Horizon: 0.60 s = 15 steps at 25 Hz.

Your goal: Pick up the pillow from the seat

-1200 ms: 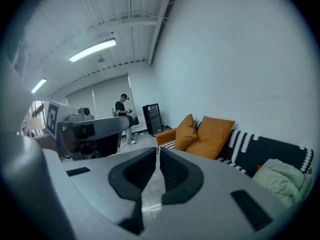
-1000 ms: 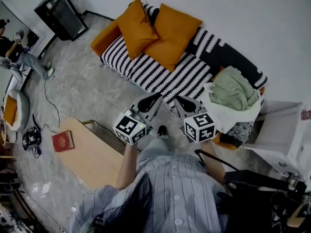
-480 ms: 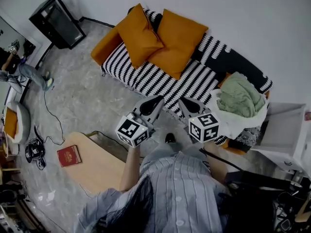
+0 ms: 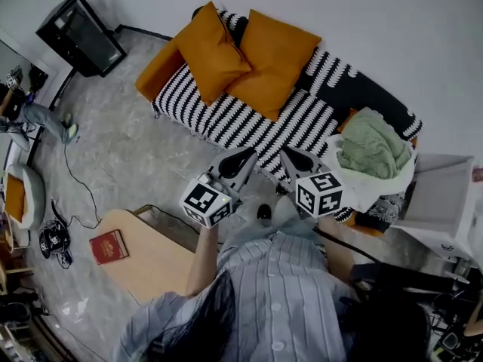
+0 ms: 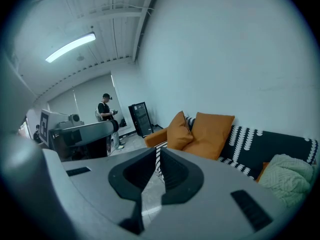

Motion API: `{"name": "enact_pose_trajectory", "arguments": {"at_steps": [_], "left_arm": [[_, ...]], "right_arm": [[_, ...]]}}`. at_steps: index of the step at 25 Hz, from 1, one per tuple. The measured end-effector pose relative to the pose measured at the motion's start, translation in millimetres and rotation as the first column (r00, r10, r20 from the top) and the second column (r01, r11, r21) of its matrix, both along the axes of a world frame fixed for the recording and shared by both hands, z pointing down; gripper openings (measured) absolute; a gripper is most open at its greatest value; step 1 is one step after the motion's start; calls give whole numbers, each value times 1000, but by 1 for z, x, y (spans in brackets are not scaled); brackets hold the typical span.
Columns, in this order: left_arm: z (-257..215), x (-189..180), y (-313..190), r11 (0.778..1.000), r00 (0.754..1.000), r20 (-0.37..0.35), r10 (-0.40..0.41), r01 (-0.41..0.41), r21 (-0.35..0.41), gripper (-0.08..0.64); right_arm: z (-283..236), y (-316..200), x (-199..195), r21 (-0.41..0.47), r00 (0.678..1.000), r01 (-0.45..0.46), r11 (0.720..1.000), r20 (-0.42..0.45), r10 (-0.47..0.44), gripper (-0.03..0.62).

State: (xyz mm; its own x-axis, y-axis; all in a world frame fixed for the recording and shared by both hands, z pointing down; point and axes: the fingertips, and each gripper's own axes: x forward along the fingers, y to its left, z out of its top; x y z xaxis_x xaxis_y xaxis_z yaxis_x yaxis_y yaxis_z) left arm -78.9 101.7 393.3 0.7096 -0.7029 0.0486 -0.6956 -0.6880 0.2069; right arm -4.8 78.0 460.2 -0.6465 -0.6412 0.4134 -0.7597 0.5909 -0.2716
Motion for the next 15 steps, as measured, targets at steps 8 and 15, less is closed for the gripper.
{"name": "enact_pose_trajectory", "arguments": {"at_steps": [8,15], "left_arm": [[10,-3,-30,1000,1000,-1,6,-6,-17,12],[22,-17,-76,999,1000,-17,-18,18,-46,12]], "right_arm": [[7,-33,0,-14,1000,-16,1000,9,16,35],[17,-87,-5,-34,1000,-20,999,0,20,35]]}}
